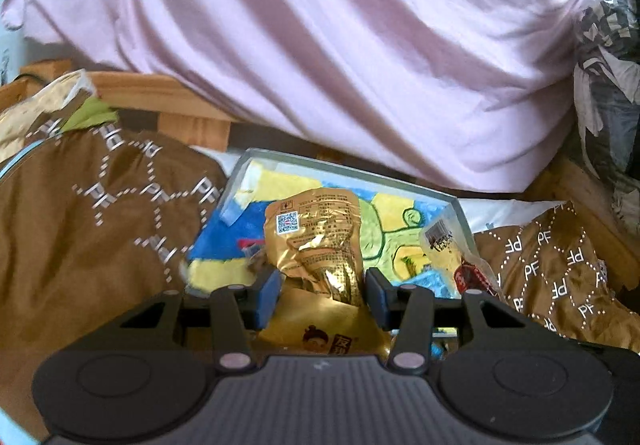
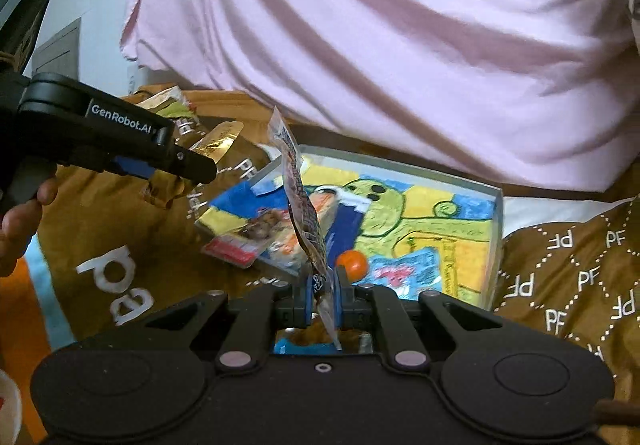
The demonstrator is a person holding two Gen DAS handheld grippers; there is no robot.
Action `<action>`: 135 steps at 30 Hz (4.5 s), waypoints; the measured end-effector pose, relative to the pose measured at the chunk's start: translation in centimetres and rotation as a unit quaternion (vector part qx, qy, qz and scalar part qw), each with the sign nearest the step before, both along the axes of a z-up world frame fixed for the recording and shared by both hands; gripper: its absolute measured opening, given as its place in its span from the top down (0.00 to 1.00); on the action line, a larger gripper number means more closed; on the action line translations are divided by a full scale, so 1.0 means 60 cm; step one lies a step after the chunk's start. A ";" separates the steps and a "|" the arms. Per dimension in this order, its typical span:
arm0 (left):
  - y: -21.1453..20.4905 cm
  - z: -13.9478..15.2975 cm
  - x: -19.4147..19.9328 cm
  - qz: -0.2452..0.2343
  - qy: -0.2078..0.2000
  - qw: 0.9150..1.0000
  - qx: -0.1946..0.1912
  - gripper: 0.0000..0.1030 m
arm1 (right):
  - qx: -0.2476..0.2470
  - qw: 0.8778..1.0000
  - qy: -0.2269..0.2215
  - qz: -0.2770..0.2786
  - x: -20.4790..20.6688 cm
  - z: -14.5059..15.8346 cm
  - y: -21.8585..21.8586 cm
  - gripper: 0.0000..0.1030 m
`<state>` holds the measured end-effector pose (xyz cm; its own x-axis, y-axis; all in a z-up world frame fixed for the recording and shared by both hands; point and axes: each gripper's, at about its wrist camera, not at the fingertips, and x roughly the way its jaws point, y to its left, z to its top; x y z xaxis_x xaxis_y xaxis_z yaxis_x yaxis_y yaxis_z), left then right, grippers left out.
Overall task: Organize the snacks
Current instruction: 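Lift gold pouch with left tool while right tool carries clear pack over tray, then open both grippers to drop gold pouch and clear pack into tray, then lift both tools away and move back toward the last snacks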
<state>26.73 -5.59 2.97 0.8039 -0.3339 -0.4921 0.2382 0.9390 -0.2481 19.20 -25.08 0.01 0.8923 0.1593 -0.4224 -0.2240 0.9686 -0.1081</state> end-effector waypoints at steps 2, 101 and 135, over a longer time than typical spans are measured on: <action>-0.016 0.002 0.017 -0.003 -0.001 1.000 0.001 0.50 | 0.005 1.000 -0.004 -0.012 0.013 0.001 -0.013 0.90; 0.067 -0.060 -0.284 0.081 -0.060 0.993 0.069 0.00 | 0.076 0.983 -0.031 -0.165 -0.254 0.023 0.011 0.01; 0.068 -0.065 -0.301 0.079 -0.058 0.992 0.081 0.00 | 0.061 0.984 -0.007 -0.165 -0.253 0.006 0.021 0.01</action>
